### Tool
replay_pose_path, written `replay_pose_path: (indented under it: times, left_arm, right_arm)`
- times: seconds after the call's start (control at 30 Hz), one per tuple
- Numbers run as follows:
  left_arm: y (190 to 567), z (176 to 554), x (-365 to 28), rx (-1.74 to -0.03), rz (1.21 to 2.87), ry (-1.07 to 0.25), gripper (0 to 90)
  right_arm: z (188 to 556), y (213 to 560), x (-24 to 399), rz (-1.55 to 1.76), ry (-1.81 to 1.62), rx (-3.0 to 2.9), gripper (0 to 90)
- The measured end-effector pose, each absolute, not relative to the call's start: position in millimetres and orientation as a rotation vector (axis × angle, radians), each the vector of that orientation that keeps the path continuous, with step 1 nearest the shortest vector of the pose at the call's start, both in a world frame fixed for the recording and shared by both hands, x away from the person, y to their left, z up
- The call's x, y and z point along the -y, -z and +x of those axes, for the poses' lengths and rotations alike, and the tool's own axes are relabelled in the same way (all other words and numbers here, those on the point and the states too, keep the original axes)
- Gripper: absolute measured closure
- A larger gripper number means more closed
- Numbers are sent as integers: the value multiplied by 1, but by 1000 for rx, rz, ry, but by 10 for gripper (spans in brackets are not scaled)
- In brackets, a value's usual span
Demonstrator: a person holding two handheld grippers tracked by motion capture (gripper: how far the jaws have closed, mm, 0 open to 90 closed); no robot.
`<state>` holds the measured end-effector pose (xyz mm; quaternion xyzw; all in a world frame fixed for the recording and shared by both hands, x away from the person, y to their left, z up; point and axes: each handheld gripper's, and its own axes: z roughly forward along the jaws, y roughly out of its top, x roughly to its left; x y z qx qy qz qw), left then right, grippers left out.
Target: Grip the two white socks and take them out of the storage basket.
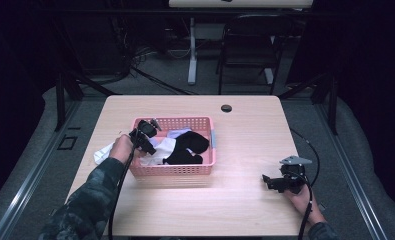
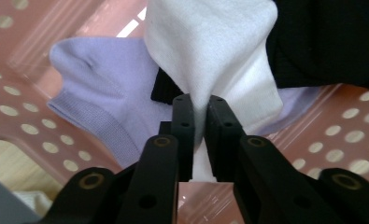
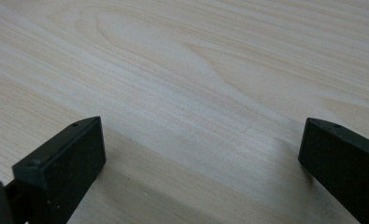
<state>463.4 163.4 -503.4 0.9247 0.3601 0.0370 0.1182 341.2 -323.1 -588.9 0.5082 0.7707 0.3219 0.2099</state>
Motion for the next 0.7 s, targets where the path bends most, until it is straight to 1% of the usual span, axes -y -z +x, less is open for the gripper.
replay_pose_path:
  times: [0.1, 0.43, 0.7]
  left_arm:
    - [495, 459, -165, -1027, 2687, -134, 852]
    - [474, 451, -178, -997, 2634, -230, 854]
    - [453, 451, -187, -1001, 2573, -245, 854]
  right_arm:
    - [341, 589, 323, 1411, -894, -2146, 0]
    - [341, 589, 323, 1413, -896, -2143, 0]
    - [341, 589, 323, 1412, -894, -2146, 0]
